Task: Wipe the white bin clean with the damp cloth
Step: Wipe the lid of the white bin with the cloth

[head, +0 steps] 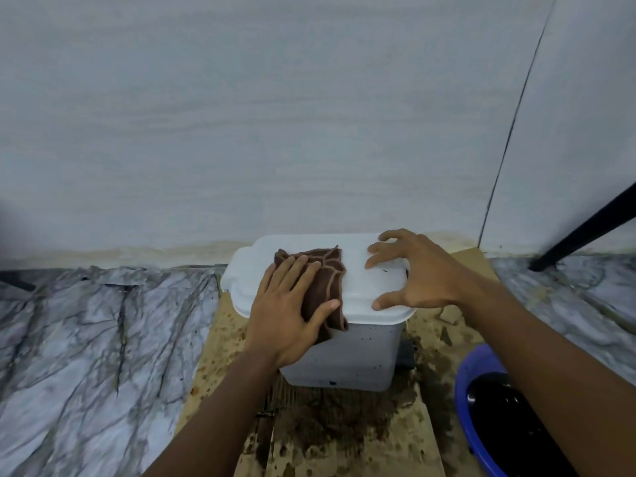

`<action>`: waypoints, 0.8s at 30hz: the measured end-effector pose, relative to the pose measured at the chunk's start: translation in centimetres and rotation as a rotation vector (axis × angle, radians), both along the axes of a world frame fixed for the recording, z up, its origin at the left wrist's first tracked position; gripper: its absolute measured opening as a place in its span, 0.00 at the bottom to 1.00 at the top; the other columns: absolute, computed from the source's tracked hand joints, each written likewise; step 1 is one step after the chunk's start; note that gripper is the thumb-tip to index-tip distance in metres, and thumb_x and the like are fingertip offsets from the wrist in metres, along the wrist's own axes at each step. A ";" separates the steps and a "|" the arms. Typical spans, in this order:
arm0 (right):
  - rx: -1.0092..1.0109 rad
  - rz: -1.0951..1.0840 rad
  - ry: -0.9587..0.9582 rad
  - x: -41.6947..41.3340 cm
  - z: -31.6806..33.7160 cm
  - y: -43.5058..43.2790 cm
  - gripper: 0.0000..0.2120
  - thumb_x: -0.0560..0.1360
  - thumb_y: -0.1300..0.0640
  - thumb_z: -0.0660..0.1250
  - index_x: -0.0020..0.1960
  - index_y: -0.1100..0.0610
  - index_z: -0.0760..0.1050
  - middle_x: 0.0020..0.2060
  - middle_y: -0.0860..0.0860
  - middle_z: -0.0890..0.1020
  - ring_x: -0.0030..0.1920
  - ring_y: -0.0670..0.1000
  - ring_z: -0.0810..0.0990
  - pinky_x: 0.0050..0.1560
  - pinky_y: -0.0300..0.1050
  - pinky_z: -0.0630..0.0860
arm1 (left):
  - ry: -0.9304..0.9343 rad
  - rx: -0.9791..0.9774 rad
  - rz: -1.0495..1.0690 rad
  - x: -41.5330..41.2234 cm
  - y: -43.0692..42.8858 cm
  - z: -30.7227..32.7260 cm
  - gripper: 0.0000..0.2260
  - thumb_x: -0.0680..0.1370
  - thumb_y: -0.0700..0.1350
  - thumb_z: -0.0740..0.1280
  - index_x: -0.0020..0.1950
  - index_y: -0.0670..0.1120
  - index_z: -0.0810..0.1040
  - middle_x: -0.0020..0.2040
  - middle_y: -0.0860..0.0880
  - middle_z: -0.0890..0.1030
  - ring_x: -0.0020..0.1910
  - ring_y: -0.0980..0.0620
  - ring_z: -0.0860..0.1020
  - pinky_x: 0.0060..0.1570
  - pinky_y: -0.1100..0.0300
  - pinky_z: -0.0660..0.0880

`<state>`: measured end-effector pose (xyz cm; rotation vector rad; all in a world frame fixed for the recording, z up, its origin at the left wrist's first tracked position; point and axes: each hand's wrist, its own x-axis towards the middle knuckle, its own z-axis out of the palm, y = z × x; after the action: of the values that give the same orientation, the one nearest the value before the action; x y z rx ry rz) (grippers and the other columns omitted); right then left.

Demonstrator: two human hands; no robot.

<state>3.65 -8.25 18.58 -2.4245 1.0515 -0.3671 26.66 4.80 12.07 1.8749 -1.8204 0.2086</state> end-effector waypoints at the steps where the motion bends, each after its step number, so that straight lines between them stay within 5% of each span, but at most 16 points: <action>1: 0.027 -0.040 -0.056 -0.5 0.1 -0.1 0.32 0.56 0.33 0.79 0.58 0.37 0.78 0.69 0.40 0.71 0.70 0.44 0.66 0.72 0.51 0.64 | 0.008 0.001 0.007 0.1 0.1 0.0 0.32 0.80 0.69 0.55 0.77 0.51 0.69 0.78 0.50 0.68 0.79 0.50 0.60 0.80 0.47 0.52; 4: 0.131 -0.201 -0.226 -2.4 -0.3 0.2 0.34 0.55 0.36 0.81 0.60 0.39 0.79 0.71 0.43 0.72 0.73 0.48 0.66 0.74 0.56 0.64 | 0.019 0.025 0.048 1.1 0.4 0.2 0.35 0.78 0.72 0.54 0.78 0.53 0.68 0.79 0.51 0.66 0.80 0.51 0.58 0.80 0.46 0.48; 8: 0.233 -0.251 -0.168 -4.0 -1.7 0.9 0.46 0.54 0.36 0.82 0.70 0.37 0.72 0.78 0.46 0.62 0.76 0.51 0.62 0.75 0.59 0.61 | -0.007 0.110 0.105 3.7 0.4 1.2 0.40 0.74 0.78 0.51 0.79 0.56 0.66 0.79 0.53 0.65 0.80 0.51 0.57 0.79 0.40 0.48; 13: 0.225 -0.145 -0.090 -4.2 -2.5 1.2 0.59 0.50 0.39 0.85 0.76 0.35 0.61 0.74 0.40 0.63 0.66 0.52 0.75 0.63 0.56 0.77 | 0.013 0.190 0.108 5.4 0.6 1.8 0.42 0.71 0.80 0.51 0.79 0.59 0.64 0.80 0.56 0.63 0.80 0.52 0.55 0.75 0.31 0.52; 16: 0.180 -0.069 -0.132 -3.9 -3.0 1.4 0.54 0.55 0.47 0.85 0.76 0.38 0.62 0.70 0.40 0.67 0.59 0.49 0.78 0.55 0.47 0.80 | 0.004 0.193 0.072 6.4 0.2 1.8 0.43 0.70 0.81 0.52 0.78 0.58 0.65 0.80 0.54 0.64 0.80 0.50 0.57 0.74 0.32 0.57; 21: -0.067 0.059 -0.035 -3.4 -4.4 0.5 0.42 0.65 0.42 0.78 0.75 0.42 0.64 0.78 0.56 0.62 0.73 0.59 0.68 0.69 0.59 0.71 | 0.012 0.220 0.027 7.5 0.1 1.7 0.46 0.68 0.82 0.54 0.79 0.59 0.62 0.82 0.53 0.59 0.81 0.47 0.55 0.75 0.32 0.55; 24: -0.261 0.069 0.066 -3.3 -4.7 0.3 0.42 0.63 0.44 0.74 0.75 0.41 0.64 0.75 0.60 0.66 0.60 0.65 0.79 0.56 0.60 0.79 | 0.071 0.232 0.045 7.8 0.2 1.7 0.48 0.64 0.84 0.56 0.79 0.62 0.60 0.83 0.53 0.54 0.81 0.47 0.49 0.76 0.33 0.52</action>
<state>0.31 -7.95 13.90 -2.7138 0.9971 -0.4273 34.43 5.03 13.78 2.0527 -1.8207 -0.0561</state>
